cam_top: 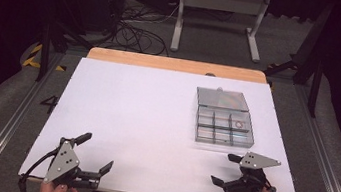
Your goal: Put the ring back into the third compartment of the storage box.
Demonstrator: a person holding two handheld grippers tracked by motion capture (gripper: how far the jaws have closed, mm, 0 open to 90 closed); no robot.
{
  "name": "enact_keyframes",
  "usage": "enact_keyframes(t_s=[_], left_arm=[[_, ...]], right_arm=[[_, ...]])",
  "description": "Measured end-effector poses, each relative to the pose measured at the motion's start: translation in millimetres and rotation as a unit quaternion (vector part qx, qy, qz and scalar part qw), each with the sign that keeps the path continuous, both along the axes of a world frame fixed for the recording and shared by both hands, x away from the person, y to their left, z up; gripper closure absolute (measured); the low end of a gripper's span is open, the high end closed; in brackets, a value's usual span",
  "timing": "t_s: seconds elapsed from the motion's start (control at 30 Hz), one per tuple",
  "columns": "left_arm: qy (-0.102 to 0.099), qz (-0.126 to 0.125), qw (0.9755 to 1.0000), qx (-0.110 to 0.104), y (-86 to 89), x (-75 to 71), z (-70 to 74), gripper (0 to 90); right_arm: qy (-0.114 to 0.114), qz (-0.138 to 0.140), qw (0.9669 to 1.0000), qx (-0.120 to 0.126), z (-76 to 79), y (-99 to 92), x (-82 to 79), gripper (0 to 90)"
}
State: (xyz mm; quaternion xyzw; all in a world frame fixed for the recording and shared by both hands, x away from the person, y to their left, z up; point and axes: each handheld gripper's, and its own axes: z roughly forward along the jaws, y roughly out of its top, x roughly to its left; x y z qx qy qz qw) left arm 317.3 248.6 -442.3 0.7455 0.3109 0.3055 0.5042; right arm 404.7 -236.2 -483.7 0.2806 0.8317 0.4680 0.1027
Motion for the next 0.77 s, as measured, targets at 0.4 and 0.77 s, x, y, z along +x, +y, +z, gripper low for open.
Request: enact_keyframes(t_s=[0.4,0.77], left_arm=[[-0.001,0.003,1.0,0.001,0.4,1.6,-1.7,1.4],[0.003,0.003,1.0,0.0,0.3,2.1,-1.7,1.4]], right_arm=[[-0.039,-0.007,0.999,-0.018,11.8,2.4,-5.7,0.7],[-0.036,-0.007,0.9993,-0.003,13.1,0.0,-5.9,0.7]])
